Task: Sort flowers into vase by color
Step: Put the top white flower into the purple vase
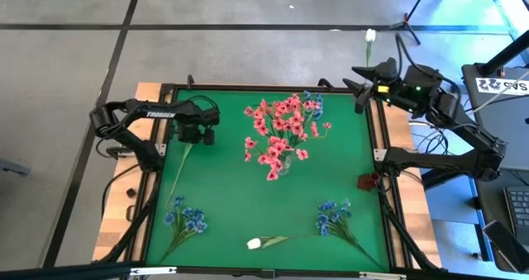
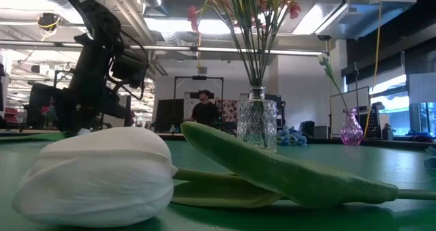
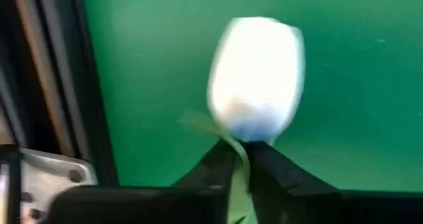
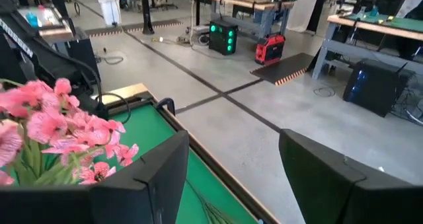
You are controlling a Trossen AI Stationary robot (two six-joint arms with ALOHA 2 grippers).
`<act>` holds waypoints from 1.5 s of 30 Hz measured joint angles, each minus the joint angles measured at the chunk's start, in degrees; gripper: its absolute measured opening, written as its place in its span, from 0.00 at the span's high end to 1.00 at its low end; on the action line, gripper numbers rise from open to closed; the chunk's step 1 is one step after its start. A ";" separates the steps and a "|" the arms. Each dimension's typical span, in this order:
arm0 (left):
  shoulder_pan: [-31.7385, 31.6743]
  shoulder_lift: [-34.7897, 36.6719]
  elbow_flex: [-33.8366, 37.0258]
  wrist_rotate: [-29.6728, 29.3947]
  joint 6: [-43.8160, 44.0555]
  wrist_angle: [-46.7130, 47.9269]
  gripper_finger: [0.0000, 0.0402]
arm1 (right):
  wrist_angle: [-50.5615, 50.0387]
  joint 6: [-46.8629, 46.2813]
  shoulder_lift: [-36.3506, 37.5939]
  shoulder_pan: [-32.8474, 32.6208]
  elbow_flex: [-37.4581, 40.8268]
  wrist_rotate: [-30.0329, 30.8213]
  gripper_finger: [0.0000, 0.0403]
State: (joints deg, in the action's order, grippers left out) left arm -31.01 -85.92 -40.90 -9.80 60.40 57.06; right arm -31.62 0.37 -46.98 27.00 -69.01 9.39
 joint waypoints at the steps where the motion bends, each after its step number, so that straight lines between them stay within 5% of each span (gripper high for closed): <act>1: 0.55 0.34 -0.29 -0.51 0.27 0.68 0.96 | 0.13 0.11 0.50 0.00 0.00 0.00 0.41; 11: 7.34 15.08 -16.81 -11.04 3.80 10.71 0.96 | 4.89 1.63 4.63 0.00 -0.02 -4.78 0.41; 20: 14.37 26.45 -37.89 -21.20 -13.07 -2.88 0.96 | 6.17 1.63 2.86 0.00 -0.04 -8.65 0.41; 26: 19.23 28.02 -43.85 -10.09 -21.09 -17.89 0.96 | 11.11 1.53 1.96 0.00 -0.04 -12.86 0.41; 37: 35.77 24.64 -44.13 9.49 -32.43 -41.73 0.96 | 15.59 -8.08 1.73 0.00 -0.04 -23.92 0.41; 45: 44.41 19.50 -44.14 6.74 -37.61 -53.11 0.96 | 19.33 -10.62 1.37 -0.04 -0.04 -30.55 0.41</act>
State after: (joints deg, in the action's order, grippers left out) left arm 13.40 -66.42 -85.03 -3.05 22.79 3.95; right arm -12.29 -10.24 -45.62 26.96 -69.06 -21.16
